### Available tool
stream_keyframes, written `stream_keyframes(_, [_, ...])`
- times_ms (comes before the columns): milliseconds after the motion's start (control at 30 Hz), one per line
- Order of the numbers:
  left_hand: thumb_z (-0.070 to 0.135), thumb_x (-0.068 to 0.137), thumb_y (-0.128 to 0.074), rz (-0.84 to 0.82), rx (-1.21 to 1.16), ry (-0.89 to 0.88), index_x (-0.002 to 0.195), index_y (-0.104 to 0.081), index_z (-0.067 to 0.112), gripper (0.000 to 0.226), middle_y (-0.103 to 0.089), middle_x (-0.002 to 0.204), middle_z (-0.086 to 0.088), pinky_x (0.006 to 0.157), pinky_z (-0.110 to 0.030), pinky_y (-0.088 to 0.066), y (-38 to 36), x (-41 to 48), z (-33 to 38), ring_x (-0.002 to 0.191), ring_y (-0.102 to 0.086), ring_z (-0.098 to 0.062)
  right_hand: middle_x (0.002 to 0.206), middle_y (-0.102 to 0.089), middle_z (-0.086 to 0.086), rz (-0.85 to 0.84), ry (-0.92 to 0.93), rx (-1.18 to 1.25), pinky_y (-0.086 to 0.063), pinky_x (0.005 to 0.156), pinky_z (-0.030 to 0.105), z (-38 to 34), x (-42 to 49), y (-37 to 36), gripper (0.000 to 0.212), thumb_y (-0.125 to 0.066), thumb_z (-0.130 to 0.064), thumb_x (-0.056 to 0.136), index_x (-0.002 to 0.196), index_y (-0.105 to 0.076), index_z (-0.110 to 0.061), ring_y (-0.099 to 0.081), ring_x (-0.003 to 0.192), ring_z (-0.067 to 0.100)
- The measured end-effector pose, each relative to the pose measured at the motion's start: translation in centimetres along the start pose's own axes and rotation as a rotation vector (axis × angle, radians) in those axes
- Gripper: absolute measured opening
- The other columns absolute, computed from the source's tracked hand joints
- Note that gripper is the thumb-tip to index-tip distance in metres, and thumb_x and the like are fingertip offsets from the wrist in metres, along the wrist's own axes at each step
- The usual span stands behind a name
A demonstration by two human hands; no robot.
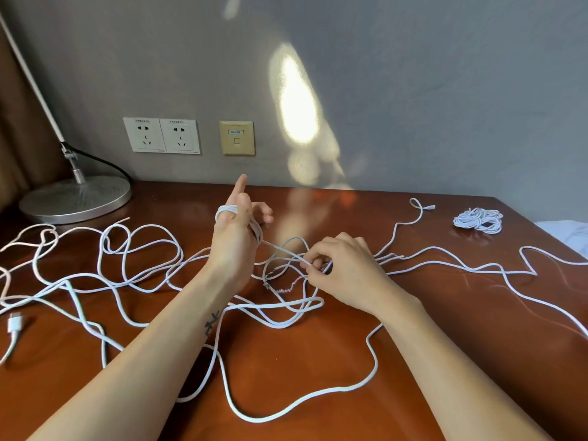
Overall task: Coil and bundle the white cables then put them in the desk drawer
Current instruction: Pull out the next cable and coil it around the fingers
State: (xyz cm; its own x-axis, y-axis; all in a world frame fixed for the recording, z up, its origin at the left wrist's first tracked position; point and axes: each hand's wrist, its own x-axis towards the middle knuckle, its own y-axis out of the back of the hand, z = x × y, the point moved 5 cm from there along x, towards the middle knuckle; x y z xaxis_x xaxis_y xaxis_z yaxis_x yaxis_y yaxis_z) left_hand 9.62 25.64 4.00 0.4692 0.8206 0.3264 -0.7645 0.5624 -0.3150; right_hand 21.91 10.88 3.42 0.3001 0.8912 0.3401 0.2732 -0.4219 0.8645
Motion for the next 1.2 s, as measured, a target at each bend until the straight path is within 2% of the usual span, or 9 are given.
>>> stream_keyframes(133, [0.025, 0.113, -0.035, -0.022, 0.228, -0.115, 0.095, -0.067, 0.069, 0.058, -0.056, 0.142, -0.022, 0.104, -0.042, -0.051, -1.1, -1.8, 1.6, 0.086, -0.064, -0.016, 0.083, -0.058, -0.018, -0.025, 0.014, 0.015, -0.031, 0.091, 0.029, -0.6, 0.0, 0.0, 0.015, -0.062, -0.025, 0.094, 0.101, -0.069, -0.035, -0.042, 0.094, 0.006])
stream_keyframes(200, [0.026, 0.112, -0.037, -0.042, 0.34, -0.17, 0.102, -0.072, 0.055, 0.046, -0.051, 0.154, -0.004, 0.098, -0.032, -0.055, -1.3, -1.9, 1.8, 0.086, -0.067, -0.011, 0.083, -0.057, -0.019, -0.019, 0.015, 0.034, -0.035, 0.083, 0.026, -0.8, 0.0, 0.0, 0.016, -0.062, -0.023, 0.094, 0.104, -0.07, -0.033, -0.046, 0.086, 0.006])
stream_keyframes(267, [0.028, 0.112, -0.04, -0.042, 0.431, -0.207, 0.127, -0.066, 0.028, 0.03, -0.06, 0.137, 0.02, 0.087, -0.024, -0.052, -1.2, -1.8, 1.4, 0.087, -0.068, -0.01, 0.085, -0.06, -0.018, 0.004, -0.007, 0.098, -0.048, 0.076, 0.029, -0.7, 0.0, 0.2, 0.016, -0.062, -0.022, 0.096, 0.107, -0.07, -0.028, -0.056, 0.079, 0.006])
stream_keyframes(333, [0.026, 0.112, -0.04, -0.064, 0.465, -0.255, 0.148, -0.041, 0.038, 0.038, -0.069, 0.108, -0.001, 0.088, -0.02, -0.049, -1.2, -1.9, 1.3, 0.09, -0.067, -0.015, 0.084, -0.068, -0.015, 0.024, -0.007, 0.139, -0.056, 0.075, 0.035, -0.6, 0.0, 0.4, 0.018, -0.06, -0.02, 0.098, 0.112, -0.07, -0.026, -0.064, 0.078, 0.008])
stream_keyframes(400, [0.023, 0.112, -0.04, -0.086, 0.492, -0.298, 0.148, -0.027, 0.047, 0.046, -0.065, 0.099, -0.013, 0.087, -0.015, -0.048, -1.3, -2.0, 1.3, 0.091, -0.066, -0.02, 0.086, -0.072, -0.015, 0.04, -0.004, 0.163, -0.058, 0.077, 0.036, -0.6, 0.0, 0.5, 0.02, -0.059, -0.02, 0.101, 0.117, -0.07, -0.026, -0.068, 0.079, 0.007])
stream_keyframes(500, [0.02, 0.112, -0.039, -0.108, 0.565, -0.316, 0.162, -0.023, 0.025, 0.053, -0.062, 0.102, -0.013, 0.084, -0.009, -0.045, -1.2, -1.9, 0.9, 0.087, -0.066, -0.019, 0.087, -0.072, -0.016, 0.073, -0.033, 0.228, -0.059, 0.078, 0.035, -0.3, 0.1, 0.5, 0.02, -0.061, -0.022, 0.101, 0.117, -0.069, -0.031, -0.068, 0.081, 0.004])
stream_keyframes(767, [0.025, 0.111, -0.037, -0.257, 0.691, -0.354, 0.161, -0.017, 0.033, 0.054, -0.06, 0.104, -0.01, 0.069, -0.015, -0.047, -1.9, -2.5, 0.9, 0.077, -0.059, -0.014, 0.1, -0.072, -0.007, -0.031, -0.074, 0.543, -0.06, 0.086, 0.034, -0.2, -0.1, 0.1, 0.03, -0.065, -0.02, 0.1, 0.124, -0.064, -0.037, -0.071, 0.089, 0.011])
stream_keyframes(933, [0.031, 0.111, -0.036, -0.232, 0.785, -0.365, 0.162, -0.018, 0.035, 0.054, -0.06, 0.104, 0.004, 0.08, -0.021, -0.047, -1.3, -1.8, 0.2, 0.085, -0.057, -0.007, 0.108, -0.065, -0.003, -0.094, -0.074, 0.613, -0.06, 0.092, 0.039, -0.3, 0.0, -0.4, 0.047, -0.065, -0.009, 0.096, 0.135, -0.059, -0.034, -0.07, 0.096, 0.018])
stream_keyframes(1200, [0.031, 0.112, -0.036, -0.207, 0.866, -0.324, 0.163, -0.02, 0.034, 0.054, -0.044, 0.063, 0.011, 0.066, -0.032, -0.047, -0.7, -1.9, -0.1, 0.06, -0.046, -0.007, 0.123, -0.059, -0.007, 0.031, -0.072, 0.601, -0.055, 0.08, 0.024, -0.1, 0.1, 0.3, 0.05, -0.06, -0.004, 0.099, 0.138, -0.053, -0.035, -0.069, 0.092, 0.007])
